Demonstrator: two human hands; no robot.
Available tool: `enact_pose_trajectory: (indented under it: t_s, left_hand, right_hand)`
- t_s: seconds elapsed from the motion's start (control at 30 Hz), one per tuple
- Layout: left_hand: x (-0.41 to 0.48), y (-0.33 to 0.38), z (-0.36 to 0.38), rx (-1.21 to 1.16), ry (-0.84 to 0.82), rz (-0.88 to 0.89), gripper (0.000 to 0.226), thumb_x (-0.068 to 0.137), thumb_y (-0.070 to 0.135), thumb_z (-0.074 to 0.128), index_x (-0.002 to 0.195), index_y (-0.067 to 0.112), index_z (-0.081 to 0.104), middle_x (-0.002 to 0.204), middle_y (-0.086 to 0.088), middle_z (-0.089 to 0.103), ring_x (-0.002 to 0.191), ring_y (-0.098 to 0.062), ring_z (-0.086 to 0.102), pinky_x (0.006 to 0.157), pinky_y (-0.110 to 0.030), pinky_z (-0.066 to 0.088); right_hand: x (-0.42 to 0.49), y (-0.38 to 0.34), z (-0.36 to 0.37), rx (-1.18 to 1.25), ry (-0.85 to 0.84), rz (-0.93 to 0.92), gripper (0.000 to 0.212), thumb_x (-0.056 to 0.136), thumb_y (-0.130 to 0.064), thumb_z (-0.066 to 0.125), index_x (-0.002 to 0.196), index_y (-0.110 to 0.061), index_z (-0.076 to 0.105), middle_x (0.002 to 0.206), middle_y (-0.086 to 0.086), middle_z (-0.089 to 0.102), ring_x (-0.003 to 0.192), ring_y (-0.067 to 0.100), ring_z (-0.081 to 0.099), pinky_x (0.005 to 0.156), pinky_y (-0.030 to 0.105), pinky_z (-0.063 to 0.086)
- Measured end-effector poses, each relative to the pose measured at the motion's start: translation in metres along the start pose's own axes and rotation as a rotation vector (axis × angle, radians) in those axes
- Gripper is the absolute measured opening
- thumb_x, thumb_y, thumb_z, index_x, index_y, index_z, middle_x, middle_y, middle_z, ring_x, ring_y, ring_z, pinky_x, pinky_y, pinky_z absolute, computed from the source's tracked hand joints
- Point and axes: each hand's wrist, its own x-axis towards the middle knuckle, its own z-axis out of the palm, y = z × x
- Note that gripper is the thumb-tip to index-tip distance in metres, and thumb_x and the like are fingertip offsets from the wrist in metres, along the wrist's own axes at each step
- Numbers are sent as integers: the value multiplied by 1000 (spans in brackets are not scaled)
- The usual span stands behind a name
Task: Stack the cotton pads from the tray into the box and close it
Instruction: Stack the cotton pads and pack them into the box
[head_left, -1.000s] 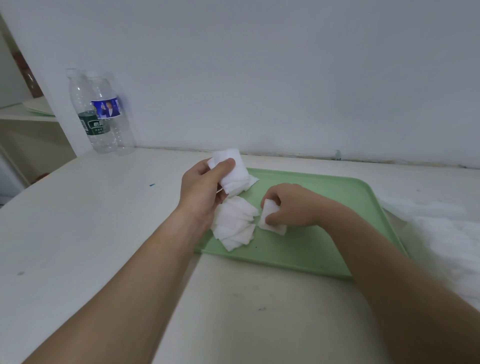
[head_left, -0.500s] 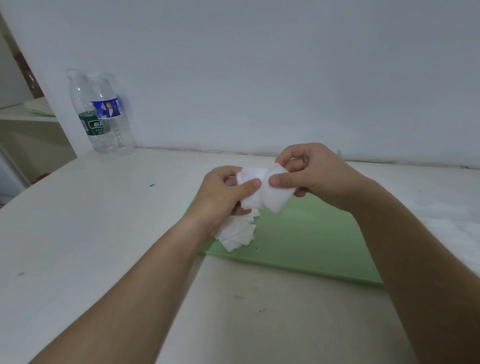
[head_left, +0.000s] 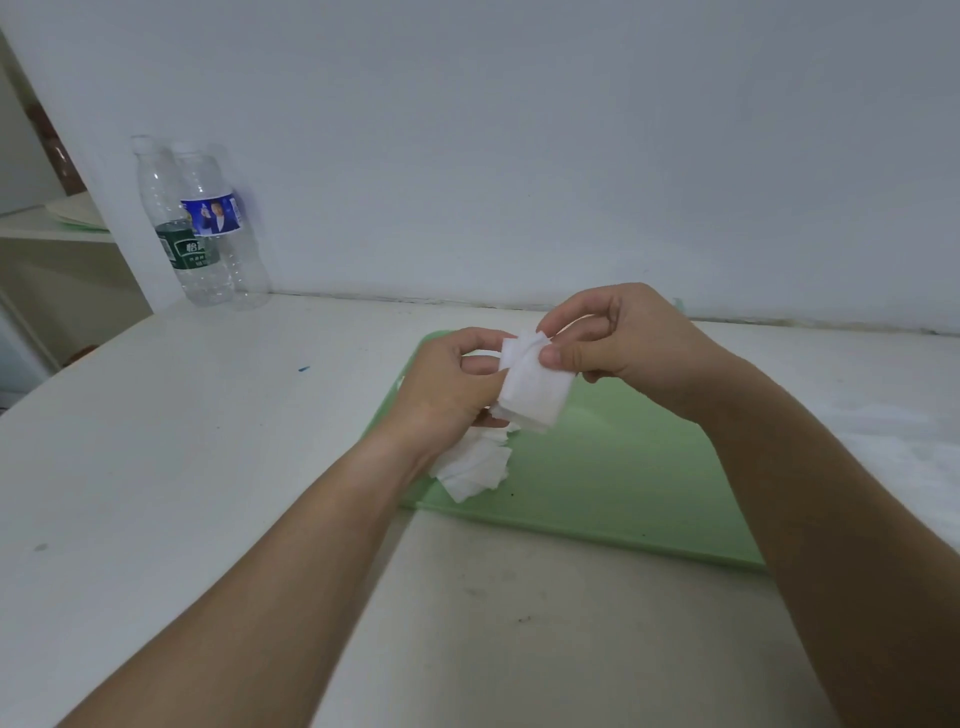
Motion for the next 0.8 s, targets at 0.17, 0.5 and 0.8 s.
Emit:
enact_pose_trajectory:
  t_s: [0.17,0.5,0.8]
  left_hand:
    - [-2,0,0,26,-11,6,19,90,0,68,104,13,72,77,-2,76,62,-15,68,58,-26,59]
    - [-2,2,0,15,-8,-14,14,98,13,59,99,10,73,79,-3,72,66,-20,67,60,-29,60]
    - [7,-4,-17,26,211,51,28,87,11,75,113,16,65,97,0,77,80,-12,72,59,-22,55]
  right_hand:
    - [0,-3,2,-75,58,29,32,74,-16,87,102,-16,71,74,0,76,63,6,61,68,28,47]
    - [-1,-1,7,-198,128,59,44,71,-22,89,108,-26,66,77,-4,77,73,9,70,76,36,54]
    - [0,16,26,-177,428,34,18,90,-37,69,107,-30,65,89,-7,64,75,14,63,61,24,43]
